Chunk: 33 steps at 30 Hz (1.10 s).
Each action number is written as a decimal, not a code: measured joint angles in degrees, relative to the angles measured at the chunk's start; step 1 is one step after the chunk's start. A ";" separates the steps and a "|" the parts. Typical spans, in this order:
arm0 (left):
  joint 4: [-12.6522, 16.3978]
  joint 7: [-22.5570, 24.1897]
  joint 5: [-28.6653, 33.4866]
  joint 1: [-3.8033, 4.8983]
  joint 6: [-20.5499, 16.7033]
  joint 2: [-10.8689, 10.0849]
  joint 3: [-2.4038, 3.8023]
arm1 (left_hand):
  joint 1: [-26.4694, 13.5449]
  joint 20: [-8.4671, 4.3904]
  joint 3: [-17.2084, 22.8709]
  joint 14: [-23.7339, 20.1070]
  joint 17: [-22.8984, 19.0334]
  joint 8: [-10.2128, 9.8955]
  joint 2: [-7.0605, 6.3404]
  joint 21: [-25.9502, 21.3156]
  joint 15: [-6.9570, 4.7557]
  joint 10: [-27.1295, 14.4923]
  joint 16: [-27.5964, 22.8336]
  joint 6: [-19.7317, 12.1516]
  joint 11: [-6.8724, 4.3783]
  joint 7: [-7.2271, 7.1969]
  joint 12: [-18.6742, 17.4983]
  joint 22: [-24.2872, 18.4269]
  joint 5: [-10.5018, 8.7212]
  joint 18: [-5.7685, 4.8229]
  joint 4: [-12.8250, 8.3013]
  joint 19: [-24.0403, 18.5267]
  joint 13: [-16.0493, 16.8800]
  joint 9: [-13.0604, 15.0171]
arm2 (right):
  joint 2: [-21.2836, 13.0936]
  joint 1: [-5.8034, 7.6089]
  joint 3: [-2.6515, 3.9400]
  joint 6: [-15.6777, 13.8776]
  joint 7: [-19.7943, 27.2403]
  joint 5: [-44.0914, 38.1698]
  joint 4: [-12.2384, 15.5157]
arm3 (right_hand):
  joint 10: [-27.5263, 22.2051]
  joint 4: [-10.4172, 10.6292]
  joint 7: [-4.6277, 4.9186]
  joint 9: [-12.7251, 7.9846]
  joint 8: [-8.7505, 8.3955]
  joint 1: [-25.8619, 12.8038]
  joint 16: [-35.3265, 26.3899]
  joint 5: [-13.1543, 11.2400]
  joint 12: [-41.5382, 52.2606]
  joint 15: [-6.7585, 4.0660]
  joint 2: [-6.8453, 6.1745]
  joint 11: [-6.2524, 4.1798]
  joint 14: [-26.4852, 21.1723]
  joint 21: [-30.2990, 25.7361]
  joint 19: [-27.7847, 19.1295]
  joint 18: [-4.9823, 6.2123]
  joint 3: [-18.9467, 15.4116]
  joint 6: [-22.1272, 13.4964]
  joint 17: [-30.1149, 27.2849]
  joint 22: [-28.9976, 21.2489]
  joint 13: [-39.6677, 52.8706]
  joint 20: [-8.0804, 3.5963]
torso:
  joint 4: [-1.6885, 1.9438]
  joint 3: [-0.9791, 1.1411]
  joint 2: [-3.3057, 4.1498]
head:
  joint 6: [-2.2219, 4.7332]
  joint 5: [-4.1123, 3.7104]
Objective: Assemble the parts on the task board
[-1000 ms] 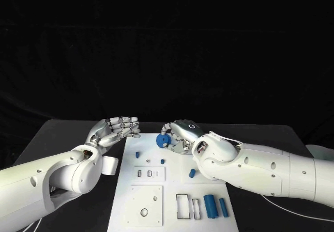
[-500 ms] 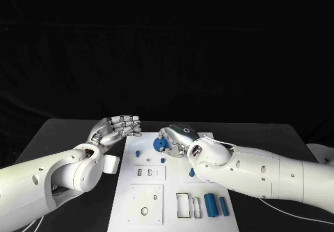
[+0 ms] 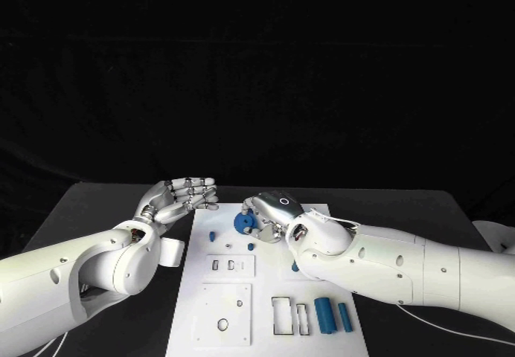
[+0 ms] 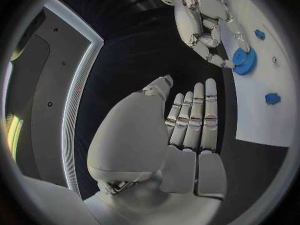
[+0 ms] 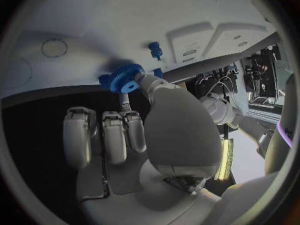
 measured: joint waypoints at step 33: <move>0.07 -0.07 0.00 0.01 0.01 -0.15 0.00 | 0.00 -0.21 0.00 0.00 0.07 0.00 0.00 0.28 0.00 -0.20 0.00 0.00 0.20 0.00 0.00 0.15 0.00 0.00 -0.32 -0.21 0.00 -0.01 | 0.82 -0.10 -0.04 3.26 -0.02 0.92 -1.91 | -0.21 4.99 -0.16 -1.50 -7.91 -11.49 -0.01 -2.26 -1.12 1.45 1.28 1.84 -0.21 -0.45 0.01 0.07 -8.65 -1.08 0.02 0.03 0.04 1.45 | -0.09 0.01 -0.02 | 0.09 -0.01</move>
